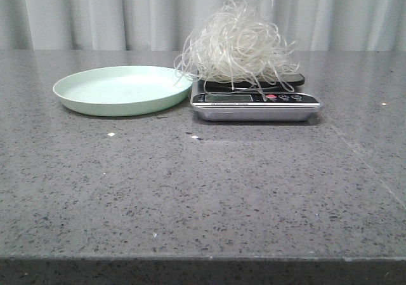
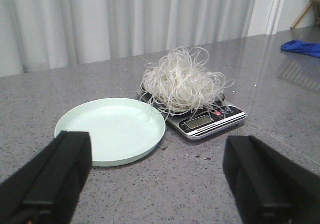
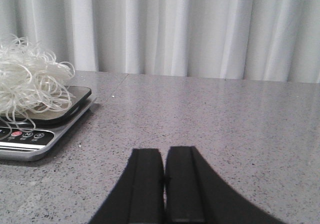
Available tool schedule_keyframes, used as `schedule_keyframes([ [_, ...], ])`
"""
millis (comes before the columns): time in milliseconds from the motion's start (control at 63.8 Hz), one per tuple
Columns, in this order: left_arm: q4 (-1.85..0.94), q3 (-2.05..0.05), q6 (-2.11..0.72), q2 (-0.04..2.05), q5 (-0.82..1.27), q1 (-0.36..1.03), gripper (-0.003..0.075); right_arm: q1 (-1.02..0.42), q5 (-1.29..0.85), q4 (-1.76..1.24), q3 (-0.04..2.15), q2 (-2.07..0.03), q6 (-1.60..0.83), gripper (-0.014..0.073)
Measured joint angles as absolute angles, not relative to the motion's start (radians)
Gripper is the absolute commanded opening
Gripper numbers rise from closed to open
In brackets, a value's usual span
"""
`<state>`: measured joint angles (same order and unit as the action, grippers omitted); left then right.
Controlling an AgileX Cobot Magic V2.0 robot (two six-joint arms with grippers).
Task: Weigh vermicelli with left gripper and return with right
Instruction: 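Open the left gripper to release the vermicelli and withdraw, then move the right gripper above the vermicelli on the scale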
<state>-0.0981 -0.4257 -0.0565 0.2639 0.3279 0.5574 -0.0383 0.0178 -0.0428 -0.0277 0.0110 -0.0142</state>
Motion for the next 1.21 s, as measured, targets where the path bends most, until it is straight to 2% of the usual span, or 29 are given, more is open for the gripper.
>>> schedule_keyframes([
  [188,-0.098,-0.351,-0.056,0.128,0.361,0.557,0.0118,-0.038,0.018,-0.043,-0.028,0.011,-0.014,0.0188],
  [251,-0.098,-0.346,-0.056,0.119,0.362,0.557,0.0139,-0.038,0.018,-0.043,-0.028,0.011,-0.014,0.0188],
  [580,-0.098,-0.346,-0.056,0.115,0.362,0.557,0.0134,-0.038,0.02,-0.043,-0.028,0.011,-0.014,0.0188],
  [768,-0.098,-0.346,-0.056,0.115,0.362,0.557,0.0134,-0.038,0.137,-0.043,-0.018,0.011,0.0,0.0188],
  [893,-0.098,-0.346,-0.056,0.115,0.362,0.557,0.0134,-0.038,0.029,-0.043,0.121,-0.017,0.0,0.0188],
  [1082,-0.098,-0.346,-0.056,0.115,0.362,0.557,0.0134,-0.038,-0.179,-0.043,0.375,-0.255,0.0,0.0188],
  [1207,-0.098,-0.346,-0.056,0.115,0.362,0.557,0.0134,-0.038,-0.238,-0.043,0.421,-0.397,0.0,0.0188],
])
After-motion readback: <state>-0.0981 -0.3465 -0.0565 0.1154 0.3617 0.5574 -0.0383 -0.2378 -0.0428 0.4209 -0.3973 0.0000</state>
